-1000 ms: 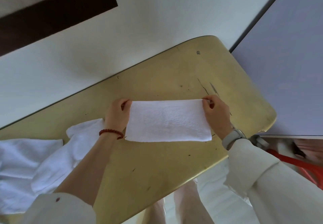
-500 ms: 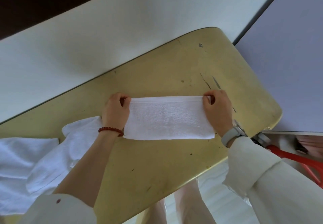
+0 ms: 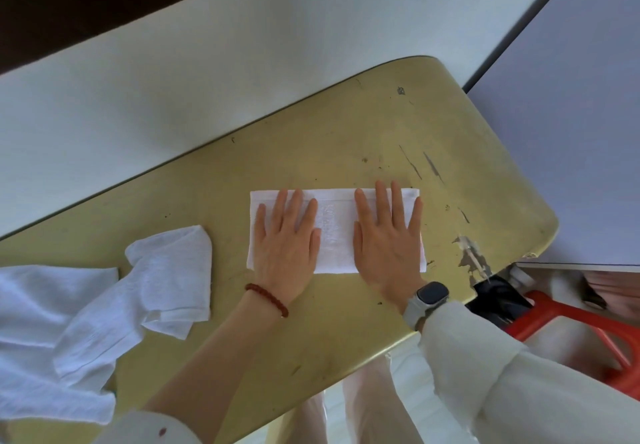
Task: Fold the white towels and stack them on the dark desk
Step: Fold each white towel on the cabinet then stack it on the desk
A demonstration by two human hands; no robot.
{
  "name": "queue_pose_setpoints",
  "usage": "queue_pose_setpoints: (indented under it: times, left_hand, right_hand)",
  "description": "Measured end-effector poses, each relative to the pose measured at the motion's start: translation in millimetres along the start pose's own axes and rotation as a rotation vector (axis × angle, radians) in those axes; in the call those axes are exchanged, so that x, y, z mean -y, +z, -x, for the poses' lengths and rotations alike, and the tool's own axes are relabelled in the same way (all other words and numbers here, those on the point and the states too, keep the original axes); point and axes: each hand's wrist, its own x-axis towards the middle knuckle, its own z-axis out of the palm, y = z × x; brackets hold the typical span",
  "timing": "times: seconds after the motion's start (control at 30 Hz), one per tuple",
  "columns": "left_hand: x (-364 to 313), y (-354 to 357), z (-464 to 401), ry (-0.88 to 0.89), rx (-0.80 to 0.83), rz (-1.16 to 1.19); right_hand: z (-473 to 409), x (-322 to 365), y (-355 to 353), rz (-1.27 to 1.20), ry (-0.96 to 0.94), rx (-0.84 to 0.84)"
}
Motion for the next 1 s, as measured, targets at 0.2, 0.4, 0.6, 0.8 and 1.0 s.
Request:
queue_pose_setpoints:
  times: [0.2,0.4,0.6,0.8,1.0]
  left_hand:
    - [8,18,4,-0.044,0.044,-0.029]
    - [13,17,3,-0.063,0.051,-0.051]
    - [9,7,7,-0.127,0.093,0.004]
    - [-20,9,36,0.112,-0.067,0.066]
    - [-25,26,44,0.077,0.036,0.031]
  right_hand:
    - [5,-14,17,0.002,0.016,0.030]
    - [4,-16,17,-0.030,0.026,0.015]
    - [15,-29,-2,-0.282,0.042,-0.049]
    - [50,-42,-17,-0.456,0.472,-0.121]
    - [26,-39,-28,-0.440,0.662,0.162]
